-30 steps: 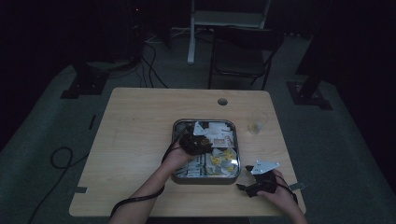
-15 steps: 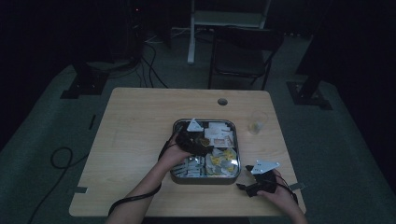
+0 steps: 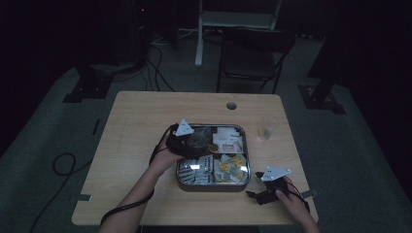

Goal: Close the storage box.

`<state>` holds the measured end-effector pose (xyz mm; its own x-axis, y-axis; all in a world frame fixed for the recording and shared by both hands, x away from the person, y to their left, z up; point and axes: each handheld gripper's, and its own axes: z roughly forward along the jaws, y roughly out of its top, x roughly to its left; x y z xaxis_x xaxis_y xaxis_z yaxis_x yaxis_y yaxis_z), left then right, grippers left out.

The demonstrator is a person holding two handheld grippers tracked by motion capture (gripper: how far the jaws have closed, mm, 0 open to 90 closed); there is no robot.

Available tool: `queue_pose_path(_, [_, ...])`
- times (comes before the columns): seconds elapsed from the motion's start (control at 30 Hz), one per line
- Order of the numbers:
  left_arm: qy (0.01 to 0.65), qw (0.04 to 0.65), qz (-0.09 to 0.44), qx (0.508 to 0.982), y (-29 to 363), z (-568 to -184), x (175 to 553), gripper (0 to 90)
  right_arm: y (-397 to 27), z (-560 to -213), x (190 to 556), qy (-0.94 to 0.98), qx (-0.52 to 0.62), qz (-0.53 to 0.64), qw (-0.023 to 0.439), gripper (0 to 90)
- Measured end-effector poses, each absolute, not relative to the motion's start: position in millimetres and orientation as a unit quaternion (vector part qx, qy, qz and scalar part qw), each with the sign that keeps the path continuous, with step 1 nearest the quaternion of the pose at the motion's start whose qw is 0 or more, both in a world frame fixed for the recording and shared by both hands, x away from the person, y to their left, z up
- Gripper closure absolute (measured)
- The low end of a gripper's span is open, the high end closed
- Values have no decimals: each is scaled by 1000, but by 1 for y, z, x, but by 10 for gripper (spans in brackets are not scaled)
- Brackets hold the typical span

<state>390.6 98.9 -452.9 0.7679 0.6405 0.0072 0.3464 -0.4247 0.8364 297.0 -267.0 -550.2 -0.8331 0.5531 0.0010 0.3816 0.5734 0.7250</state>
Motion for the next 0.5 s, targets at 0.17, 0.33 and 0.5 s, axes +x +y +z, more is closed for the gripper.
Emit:
queue_pose_path(0.17, [308, 442, 171, 825, 115, -454, 392, 18, -267, -550, 297, 880, 266, 377, 114, 134])
queue_pose_path(0.33, [317, 436, 181, 823, 133, -457, 394, 18, -267, -550, 297, 880, 266, 377, 114, 134])
queue_pose_path(0.5, [334, 441, 189, 811, 152, -461, 397, 18, -267, -550, 297, 880, 266, 377, 114, 134])
